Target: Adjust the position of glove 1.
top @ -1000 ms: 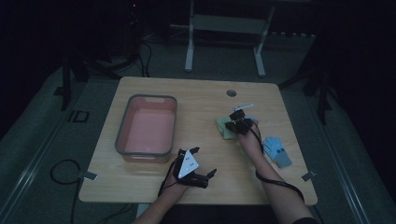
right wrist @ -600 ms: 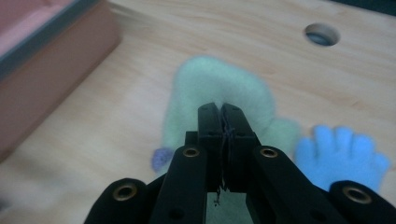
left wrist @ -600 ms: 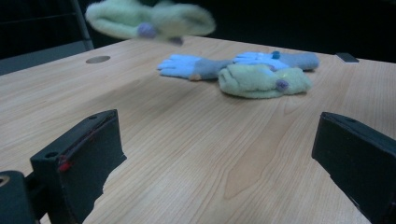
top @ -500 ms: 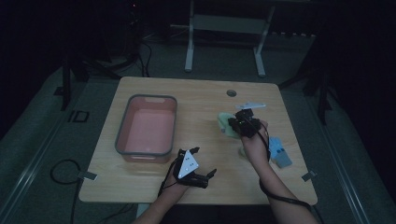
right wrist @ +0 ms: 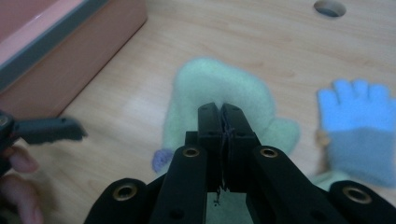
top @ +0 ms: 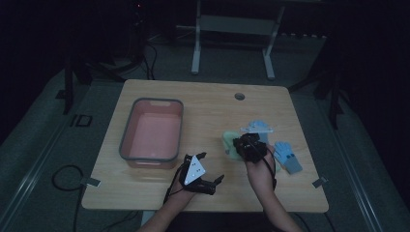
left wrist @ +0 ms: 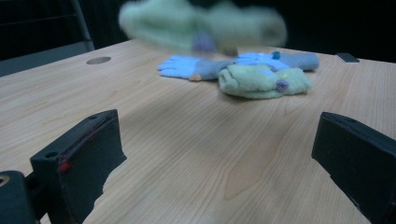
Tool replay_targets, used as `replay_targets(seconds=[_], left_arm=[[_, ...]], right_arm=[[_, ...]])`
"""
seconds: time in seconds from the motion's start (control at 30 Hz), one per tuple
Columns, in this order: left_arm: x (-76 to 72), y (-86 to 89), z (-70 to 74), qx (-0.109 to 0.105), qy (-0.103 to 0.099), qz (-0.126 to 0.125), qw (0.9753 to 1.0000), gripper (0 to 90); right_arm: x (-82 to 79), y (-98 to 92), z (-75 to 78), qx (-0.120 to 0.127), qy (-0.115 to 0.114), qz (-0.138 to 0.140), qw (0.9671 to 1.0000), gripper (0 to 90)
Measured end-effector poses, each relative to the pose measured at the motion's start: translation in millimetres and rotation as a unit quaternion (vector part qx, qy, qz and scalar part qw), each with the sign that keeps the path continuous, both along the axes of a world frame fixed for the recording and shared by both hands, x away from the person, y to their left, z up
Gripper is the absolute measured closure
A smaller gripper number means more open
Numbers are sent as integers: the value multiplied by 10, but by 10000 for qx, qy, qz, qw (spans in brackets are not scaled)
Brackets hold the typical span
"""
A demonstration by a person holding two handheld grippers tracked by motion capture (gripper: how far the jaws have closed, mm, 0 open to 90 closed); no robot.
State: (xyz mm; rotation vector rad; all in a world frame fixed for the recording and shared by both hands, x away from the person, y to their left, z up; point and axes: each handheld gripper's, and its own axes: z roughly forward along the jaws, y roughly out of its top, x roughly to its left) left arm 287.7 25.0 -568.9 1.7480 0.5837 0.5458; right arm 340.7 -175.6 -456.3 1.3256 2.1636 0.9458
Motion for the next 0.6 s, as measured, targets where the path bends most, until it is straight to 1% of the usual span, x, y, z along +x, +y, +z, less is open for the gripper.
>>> replay_targets(seconds=[0.03,0.07,0.1,0.17,0.3,0.33,0.37,0.4,0.43,0.47,0.5,0.53,0.6], left_arm=[[-1,0,0,1,-3,-2,10000,21],[-2,-2,-1,-2,-8,-6,10000,21],[-3,-2,-1,-12,-11,-4,10000,21],[-3,-3,-2,-13,-14,-7,10000,21],[1,3,-1,-26,18,-22,10000,21],[1,3,-1,-26,18,-22,10000,21],[1,2,-1,-17,7,-6,10000,21],[0,-1,0,-10,4,12,10000,21],[-1,-2,-1,-9,5,16,10000,21],[-2,-4,-1,-17,7,15,10000,21],[-2,-2,-1,-19,5,8,10000,21],[-2,0,-2,-28,3,-4,10000,21],[-1,2,-1,-25,9,-18,10000,21]], right_arm=[[-30,19,-42,-69,-51,-34,10000,878],[-50,25,-83,-40,-28,-84,10000,877],[-60,25,-124,96,84,-85,9999,877],[-109,46,-190,-58,7,-154,9999,877],[-151,84,-361,-204,82,-189,9996,877],[-151,84,-361,-204,82,-189,9996,877],[-143,92,-410,-150,181,-199,9995,877],[-120,109,-513,-244,170,-260,9992,877],[-91,101,-557,-109,318,-273,9991,876],[-76,105,-600,-100,317,-331,9989,876],[-58,111,-649,-75,393,-340,9986,875],[-39,119,-703,-11,553,-308,9980,875],[-40,161,-814,-68,662,-267,9974,866]])
